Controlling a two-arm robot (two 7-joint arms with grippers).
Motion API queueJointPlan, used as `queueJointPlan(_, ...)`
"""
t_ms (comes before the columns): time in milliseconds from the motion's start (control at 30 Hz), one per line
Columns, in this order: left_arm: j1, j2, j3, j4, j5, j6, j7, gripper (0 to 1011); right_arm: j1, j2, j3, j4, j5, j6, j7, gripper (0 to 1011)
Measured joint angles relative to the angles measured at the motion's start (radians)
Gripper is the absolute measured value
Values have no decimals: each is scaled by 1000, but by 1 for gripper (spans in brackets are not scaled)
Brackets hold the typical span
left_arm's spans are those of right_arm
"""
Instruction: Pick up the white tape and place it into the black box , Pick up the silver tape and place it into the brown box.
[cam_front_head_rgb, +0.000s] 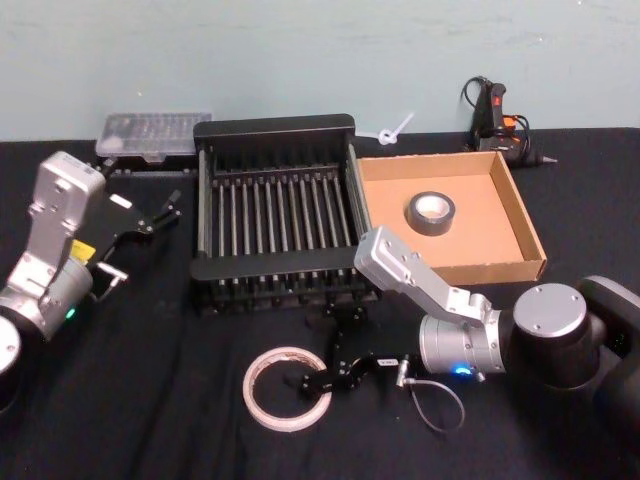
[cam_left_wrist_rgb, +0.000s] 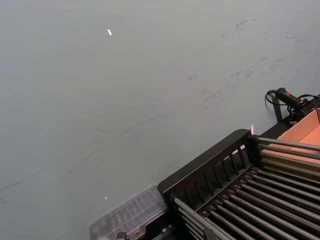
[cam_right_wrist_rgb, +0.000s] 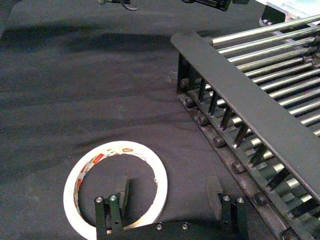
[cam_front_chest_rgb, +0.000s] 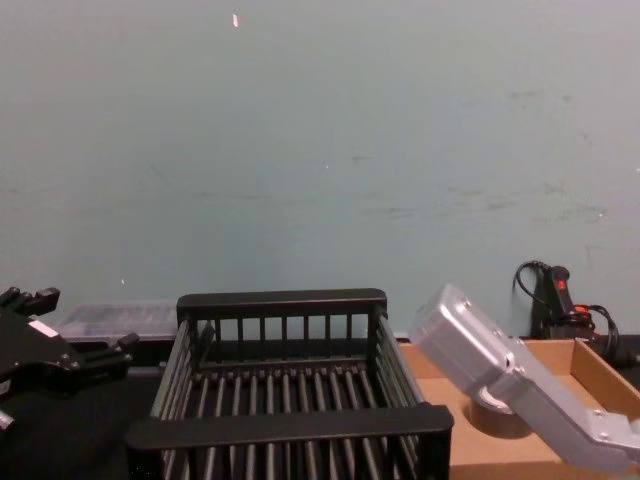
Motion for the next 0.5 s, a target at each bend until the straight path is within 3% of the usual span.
queueJointPlan(500, 0, 0, 0, 0, 0, 0, 0, 1001, -5, 0, 0, -6, -14, 1, -11, 1002)
